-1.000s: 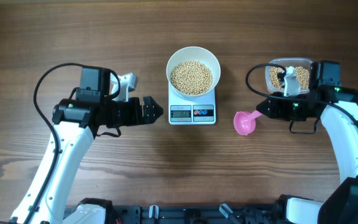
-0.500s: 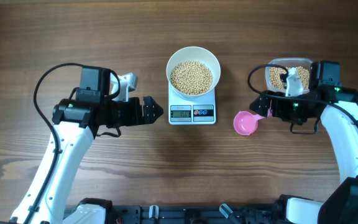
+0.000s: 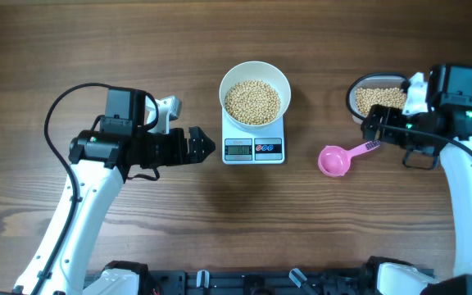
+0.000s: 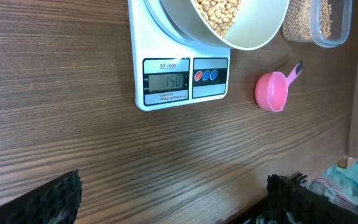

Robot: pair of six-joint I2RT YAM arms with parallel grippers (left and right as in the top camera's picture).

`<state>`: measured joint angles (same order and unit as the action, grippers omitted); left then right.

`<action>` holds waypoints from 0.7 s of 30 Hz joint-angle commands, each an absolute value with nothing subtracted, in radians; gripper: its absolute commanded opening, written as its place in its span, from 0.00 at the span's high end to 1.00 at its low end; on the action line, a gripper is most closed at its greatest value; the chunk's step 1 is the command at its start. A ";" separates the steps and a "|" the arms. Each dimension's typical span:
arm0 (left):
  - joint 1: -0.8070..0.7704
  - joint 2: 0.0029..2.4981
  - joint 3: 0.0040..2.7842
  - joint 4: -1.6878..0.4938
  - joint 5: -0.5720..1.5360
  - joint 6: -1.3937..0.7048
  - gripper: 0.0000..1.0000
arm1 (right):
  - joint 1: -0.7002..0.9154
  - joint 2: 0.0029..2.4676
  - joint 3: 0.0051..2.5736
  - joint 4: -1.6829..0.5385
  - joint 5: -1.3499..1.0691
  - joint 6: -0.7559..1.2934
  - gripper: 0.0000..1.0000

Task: Scoop item into bowl and weigh 150g on scale

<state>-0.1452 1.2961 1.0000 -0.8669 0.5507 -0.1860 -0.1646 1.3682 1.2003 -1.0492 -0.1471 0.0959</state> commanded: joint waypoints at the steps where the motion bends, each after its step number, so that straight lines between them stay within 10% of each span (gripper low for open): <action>1: -0.149 1.295 1.021 -0.864 0.563 -0.188 0.00 | -0.160 1.316 1.258 -1.059 -0.162 0.190 0.00; 21: -0.149 1.295 1.021 -0.864 0.563 -0.188 0.00 | -0.160 0.680 1.267 -1.284 -0.227 0.212 0.00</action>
